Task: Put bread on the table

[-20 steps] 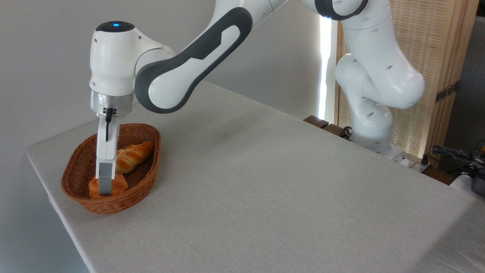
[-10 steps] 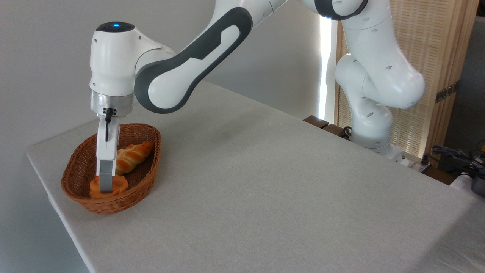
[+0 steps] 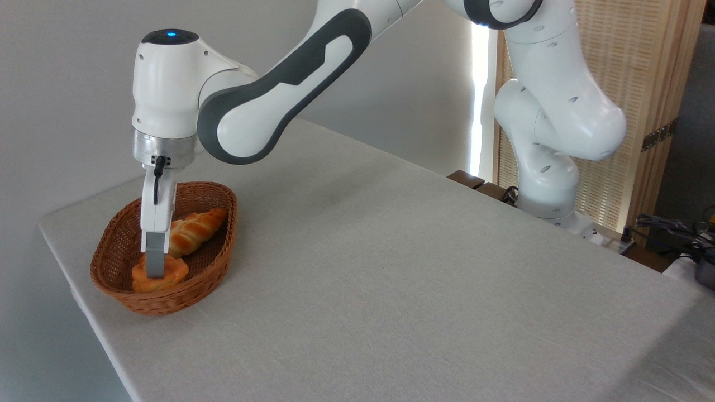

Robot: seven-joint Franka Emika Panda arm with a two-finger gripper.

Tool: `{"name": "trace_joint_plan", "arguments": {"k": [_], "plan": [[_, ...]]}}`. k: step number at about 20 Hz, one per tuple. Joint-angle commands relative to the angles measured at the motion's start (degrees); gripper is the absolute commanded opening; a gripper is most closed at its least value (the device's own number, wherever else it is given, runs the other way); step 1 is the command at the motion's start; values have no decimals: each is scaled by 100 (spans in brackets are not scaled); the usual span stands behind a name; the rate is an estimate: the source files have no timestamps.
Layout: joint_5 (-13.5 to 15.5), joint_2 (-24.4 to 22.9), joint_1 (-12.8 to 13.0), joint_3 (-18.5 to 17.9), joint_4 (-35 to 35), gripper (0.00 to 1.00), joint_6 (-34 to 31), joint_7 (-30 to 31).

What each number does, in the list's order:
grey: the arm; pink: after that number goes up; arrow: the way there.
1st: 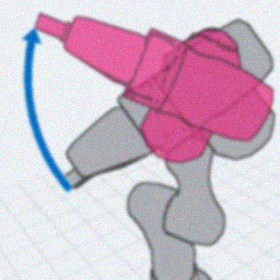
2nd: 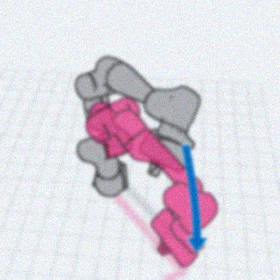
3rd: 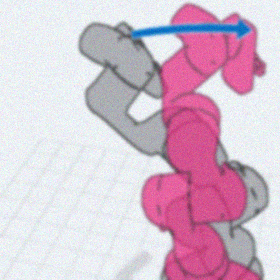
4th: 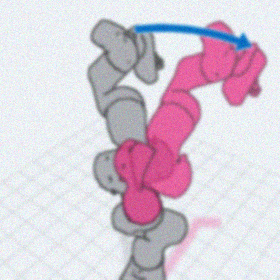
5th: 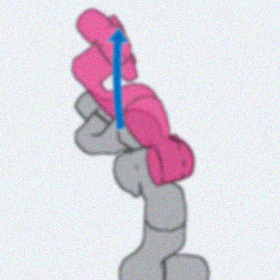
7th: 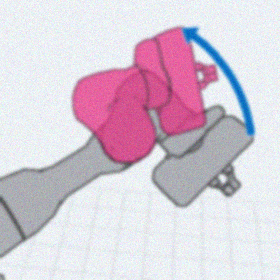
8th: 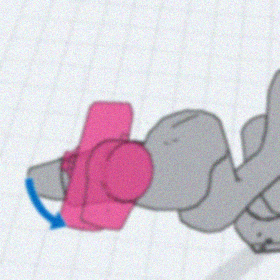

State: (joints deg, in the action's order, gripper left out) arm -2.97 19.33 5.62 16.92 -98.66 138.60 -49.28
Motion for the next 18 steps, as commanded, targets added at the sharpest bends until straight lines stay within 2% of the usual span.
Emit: {"name": "trace_joint_plan", "arguments": {"k": [1, 9, 14, 18], "plan": [[-90, -70, -17, 30, -48, 0, 79, -47], [-81, -87, -17, 48, -48, 0, 62, -29], [-81, -262, -17, 74, -39, 0, 18, 6], [-55, -377, -17, 144, 22, 0, -245, 23]]}}
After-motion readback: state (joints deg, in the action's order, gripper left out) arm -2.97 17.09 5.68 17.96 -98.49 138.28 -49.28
